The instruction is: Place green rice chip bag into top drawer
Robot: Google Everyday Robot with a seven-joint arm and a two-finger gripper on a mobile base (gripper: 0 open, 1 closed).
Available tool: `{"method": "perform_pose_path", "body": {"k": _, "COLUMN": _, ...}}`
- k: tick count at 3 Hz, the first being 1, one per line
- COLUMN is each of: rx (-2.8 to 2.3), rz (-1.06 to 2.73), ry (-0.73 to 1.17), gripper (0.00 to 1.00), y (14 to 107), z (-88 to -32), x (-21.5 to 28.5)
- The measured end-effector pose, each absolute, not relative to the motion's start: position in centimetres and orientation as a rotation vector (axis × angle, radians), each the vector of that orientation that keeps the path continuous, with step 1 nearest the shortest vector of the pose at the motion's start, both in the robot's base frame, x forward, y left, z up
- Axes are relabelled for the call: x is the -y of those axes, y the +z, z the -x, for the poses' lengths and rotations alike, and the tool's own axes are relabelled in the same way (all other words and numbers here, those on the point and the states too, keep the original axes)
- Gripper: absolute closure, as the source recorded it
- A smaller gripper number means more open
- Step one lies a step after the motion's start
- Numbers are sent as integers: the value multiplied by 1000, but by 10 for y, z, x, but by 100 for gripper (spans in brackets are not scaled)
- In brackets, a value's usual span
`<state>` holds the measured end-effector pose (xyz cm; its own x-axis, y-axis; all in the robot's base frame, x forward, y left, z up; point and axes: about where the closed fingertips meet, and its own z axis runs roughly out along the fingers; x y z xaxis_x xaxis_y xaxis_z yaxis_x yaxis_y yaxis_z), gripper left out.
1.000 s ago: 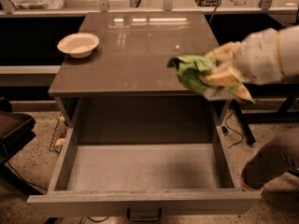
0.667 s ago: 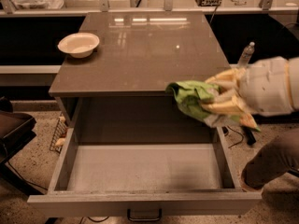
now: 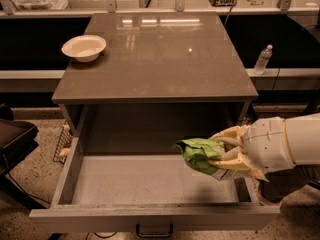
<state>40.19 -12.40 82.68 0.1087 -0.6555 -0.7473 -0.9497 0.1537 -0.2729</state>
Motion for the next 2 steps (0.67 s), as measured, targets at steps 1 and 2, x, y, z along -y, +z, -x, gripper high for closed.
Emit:
{"method": "perform_pose_path", "body": {"k": 1, "rx": -1555, "rz": 1667, "ry": 507, "gripper": 100, "y": 783, "z": -446, "x": 104}}
{"method": "perform_pose_path", "body": {"k": 2, "rx": -1512, "rz": 1696, "ry": 543, "gripper": 100, "y": 762, "z": -466, "x": 88}}
